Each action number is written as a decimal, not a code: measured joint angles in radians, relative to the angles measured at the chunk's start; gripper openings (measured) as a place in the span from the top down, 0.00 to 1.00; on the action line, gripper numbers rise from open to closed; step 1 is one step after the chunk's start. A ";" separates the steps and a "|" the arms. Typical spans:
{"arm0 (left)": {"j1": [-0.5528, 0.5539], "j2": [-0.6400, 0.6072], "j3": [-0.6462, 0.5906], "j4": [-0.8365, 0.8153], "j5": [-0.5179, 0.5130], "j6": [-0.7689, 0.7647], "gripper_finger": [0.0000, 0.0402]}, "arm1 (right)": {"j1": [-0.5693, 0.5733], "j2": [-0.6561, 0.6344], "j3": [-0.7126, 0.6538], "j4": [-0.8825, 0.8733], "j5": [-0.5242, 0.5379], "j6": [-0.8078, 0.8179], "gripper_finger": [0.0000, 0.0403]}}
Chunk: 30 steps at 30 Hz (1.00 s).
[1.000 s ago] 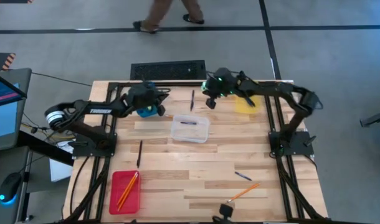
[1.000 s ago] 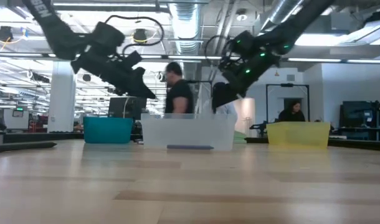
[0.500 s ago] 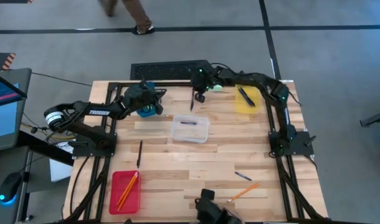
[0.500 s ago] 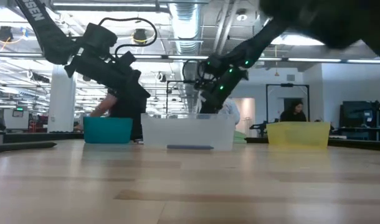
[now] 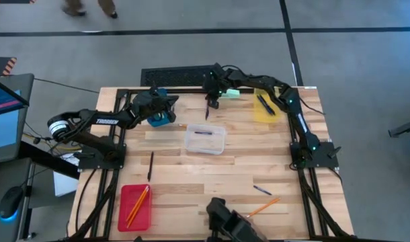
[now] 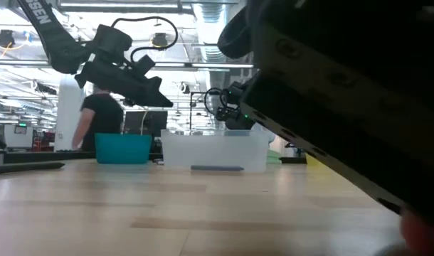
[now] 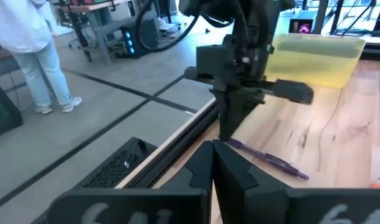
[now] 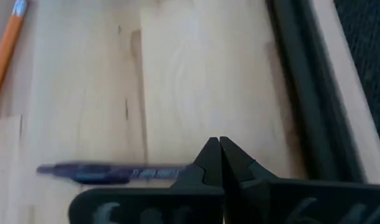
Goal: Sort crayons/erasers/pens/pencils in bins
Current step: Put the violet pen into the yellow bin
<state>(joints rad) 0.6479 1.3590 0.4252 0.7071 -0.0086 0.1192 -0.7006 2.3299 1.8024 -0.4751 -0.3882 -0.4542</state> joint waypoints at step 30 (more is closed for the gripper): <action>0.000 0.000 0.001 -0.012 0.001 0.015 1.00 | 0.026 0.066 0.149 -0.185 0.035 -0.070 1.00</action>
<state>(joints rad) 0.6479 1.3594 0.4259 0.6947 -0.0078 0.1345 -0.6746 2.3959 1.9510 -0.6596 -0.3529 -0.5245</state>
